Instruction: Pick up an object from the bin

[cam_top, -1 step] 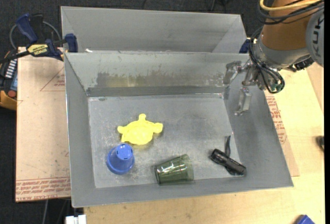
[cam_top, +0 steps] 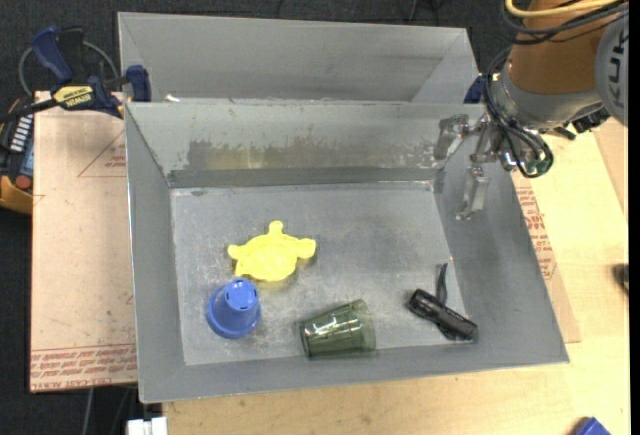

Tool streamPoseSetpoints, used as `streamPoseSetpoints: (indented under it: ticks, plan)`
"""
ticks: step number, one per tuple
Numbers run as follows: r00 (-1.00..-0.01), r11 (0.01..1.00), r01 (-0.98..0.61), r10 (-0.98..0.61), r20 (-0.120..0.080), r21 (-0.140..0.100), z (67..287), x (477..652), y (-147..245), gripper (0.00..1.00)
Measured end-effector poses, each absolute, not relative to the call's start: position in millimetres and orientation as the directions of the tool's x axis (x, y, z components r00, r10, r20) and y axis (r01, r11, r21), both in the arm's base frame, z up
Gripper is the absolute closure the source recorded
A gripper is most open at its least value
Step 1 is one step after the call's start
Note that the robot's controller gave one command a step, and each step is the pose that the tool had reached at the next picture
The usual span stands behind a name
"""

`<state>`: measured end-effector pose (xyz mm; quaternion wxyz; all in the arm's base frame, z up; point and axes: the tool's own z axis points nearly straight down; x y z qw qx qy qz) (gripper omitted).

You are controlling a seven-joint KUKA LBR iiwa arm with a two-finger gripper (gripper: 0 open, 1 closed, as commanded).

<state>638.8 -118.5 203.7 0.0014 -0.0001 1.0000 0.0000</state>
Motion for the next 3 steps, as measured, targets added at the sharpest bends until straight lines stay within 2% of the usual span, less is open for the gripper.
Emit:
streamPoseSetpoints:
  ticks: [1, 2, 3]
  plan:
    - [-0.885, 0.885, -0.465, -0.465, -0.001, 0.001, 97, 575.3, -140, 0.00]
    - [-0.921, 0.921, -0.388, -0.389, -0.010, -0.004, 149, 577.6, -152, 0.00]
    - [-0.622, 0.622, -0.783, -0.783, -0.004, 0.006, 99, 497.0, -138, 0.00]
